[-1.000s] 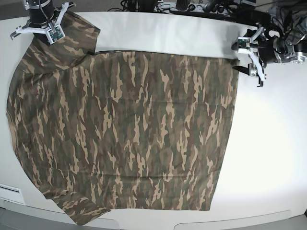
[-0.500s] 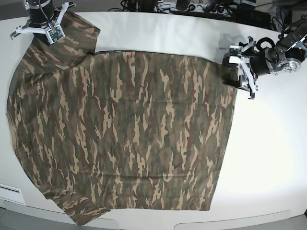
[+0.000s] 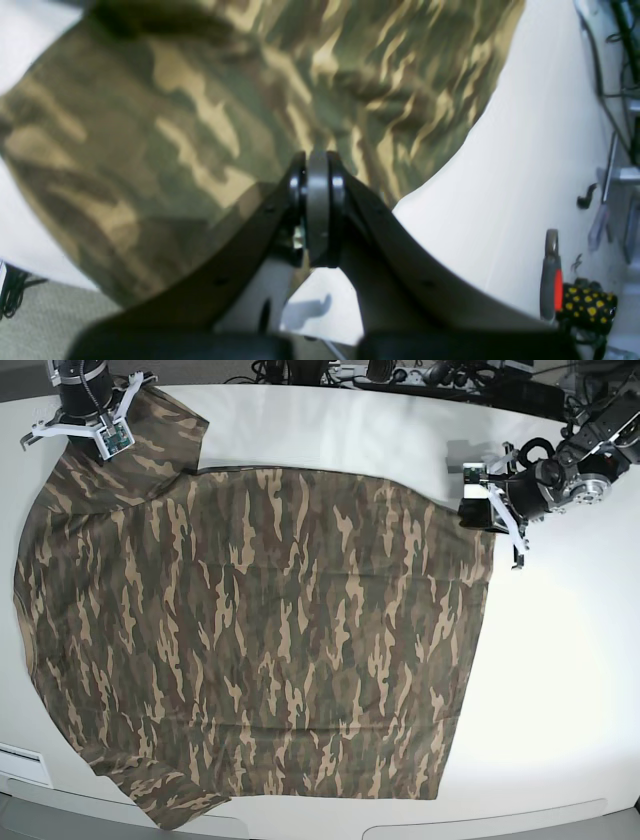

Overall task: Fold the T-shirt properly
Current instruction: 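Lift the grasped shoulder corners and pull them apart to stretch the shirt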

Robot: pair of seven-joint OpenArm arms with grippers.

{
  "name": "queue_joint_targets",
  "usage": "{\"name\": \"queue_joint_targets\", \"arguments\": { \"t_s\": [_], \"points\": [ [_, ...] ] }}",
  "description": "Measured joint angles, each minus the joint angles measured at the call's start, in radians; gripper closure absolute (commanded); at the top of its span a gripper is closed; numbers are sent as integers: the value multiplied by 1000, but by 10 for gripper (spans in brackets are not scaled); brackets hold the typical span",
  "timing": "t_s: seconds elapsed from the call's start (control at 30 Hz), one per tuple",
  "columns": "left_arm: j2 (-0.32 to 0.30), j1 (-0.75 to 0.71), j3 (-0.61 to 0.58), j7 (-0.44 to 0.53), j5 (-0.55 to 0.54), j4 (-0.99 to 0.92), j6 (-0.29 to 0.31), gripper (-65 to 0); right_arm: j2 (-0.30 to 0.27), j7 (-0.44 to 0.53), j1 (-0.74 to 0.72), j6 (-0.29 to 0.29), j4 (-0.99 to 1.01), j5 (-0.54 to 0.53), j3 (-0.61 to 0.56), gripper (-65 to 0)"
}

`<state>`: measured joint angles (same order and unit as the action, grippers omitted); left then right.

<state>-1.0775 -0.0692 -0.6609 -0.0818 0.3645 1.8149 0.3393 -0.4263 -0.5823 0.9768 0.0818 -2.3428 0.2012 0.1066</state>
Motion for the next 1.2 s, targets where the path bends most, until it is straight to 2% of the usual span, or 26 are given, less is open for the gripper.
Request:
{"name": "queue_joint_targets", "arguments": {
  "t_s": [0.03, 0.13, 0.2, 0.33, 0.47, 0.57, 0.63, 0.67, 1.0, 1.2],
  "points": [
    [0, 0, 0, -6, 2, 2, -1, 0, 0, 0, -2, 0, 0, 0, 0, -45],
    [0, 0, 0, -8, 2, 2, 0, 0, 0, 0, -2, -2, 0, 3, 0, -245],
    [0, 0, 0, -8, 2, 2, 0, 0, 0, 9, -2, -2, 0, 3, 0, -325],
    [2, 0, 0, -11, 2, 2, 0, 0, 0, 39, -51, -1, 74, -3, 0, -335],
    [2, 0, 0, -17, -8, 2, 0, 0, 3, 20, -101, 0, 163, -5, 0, -335],
    [2, 0, 0, -20, -28, 2, 1, 0, 3, -27, -118, 5, 173, -49, 0, -334],
    [2, 0, 0, -20, -28, 2, 4, 0, 3, -93, -115, 62, 173, -61, 0, -335],
    [2, 0, 0, -20, -27, 2, 4, 0, 3, -114, -110, 69, 173, -68, 0, -335],
    [2, 0, 0, -21, -28, 2, 5, 0, 3, -34, -120, 57, 245, -42, 0, -335],
    [2, 0, 0, -21, -27, 2, 5, 0, -5, -16, -209, 45, 342, -38, 3, -334]
  ]
}}
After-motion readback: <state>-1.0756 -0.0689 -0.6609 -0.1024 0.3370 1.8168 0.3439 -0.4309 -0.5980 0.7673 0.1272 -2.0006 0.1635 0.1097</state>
